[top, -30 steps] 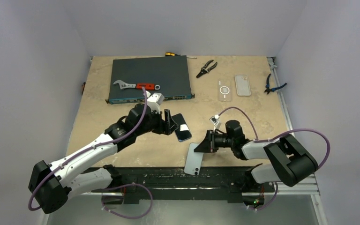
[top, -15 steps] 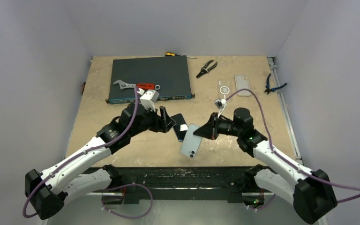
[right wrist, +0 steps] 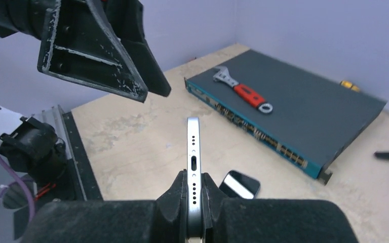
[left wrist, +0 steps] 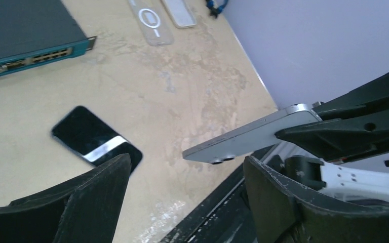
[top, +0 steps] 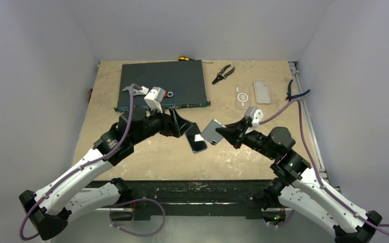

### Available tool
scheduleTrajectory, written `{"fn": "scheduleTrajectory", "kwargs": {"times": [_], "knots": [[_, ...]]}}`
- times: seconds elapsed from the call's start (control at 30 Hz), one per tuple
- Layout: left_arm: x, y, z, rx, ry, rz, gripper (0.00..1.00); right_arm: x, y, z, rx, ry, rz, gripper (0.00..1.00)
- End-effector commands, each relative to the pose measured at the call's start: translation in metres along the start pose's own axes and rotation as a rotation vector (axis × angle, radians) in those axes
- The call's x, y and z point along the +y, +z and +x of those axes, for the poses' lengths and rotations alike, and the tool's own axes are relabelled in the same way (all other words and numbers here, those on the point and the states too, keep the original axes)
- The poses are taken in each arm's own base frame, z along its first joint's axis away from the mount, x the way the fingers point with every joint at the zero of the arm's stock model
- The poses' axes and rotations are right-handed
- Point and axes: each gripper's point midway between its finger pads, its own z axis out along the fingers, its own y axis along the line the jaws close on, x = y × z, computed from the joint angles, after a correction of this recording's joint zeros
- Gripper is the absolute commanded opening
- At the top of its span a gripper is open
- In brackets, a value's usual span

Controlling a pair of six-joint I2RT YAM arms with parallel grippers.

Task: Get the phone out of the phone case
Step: Place the phone on the phone.

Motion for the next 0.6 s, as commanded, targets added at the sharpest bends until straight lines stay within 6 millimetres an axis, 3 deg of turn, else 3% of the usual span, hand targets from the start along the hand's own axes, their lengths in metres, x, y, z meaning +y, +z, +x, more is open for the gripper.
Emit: {"fn": "scheduleTrajectory", "kwargs": {"times": [0.0,0.13,0.27,0.37,0.57], "knots": [[-0.063,-0.008,-0.03,-0.013,-0.087,0.267,0.82,-0.005,-0.008,-0.069,-0.166,-0.266,0.106,0.0],[-0.074,-0.001,-0.052,-0.02,-0.33,0.324,0.84,-0.014,-0.003,-0.093,-0.175,-0.44,0.226,0.0],[-0.058,0.003,-0.09,-0.076,-0.548,0.333,0.87,-0.022,0.001,-0.122,-0.188,-0.686,0.374,0.0],[-0.044,0.008,-0.101,-0.067,-0.668,0.346,0.94,-0.019,-0.002,-0.138,-0.202,-0.817,0.421,0.0],[-0.026,0.041,-0.08,0.095,-0.715,0.373,0.96,0.034,-0.003,-0.097,-0.134,-1.127,0.388,0.0]]}}
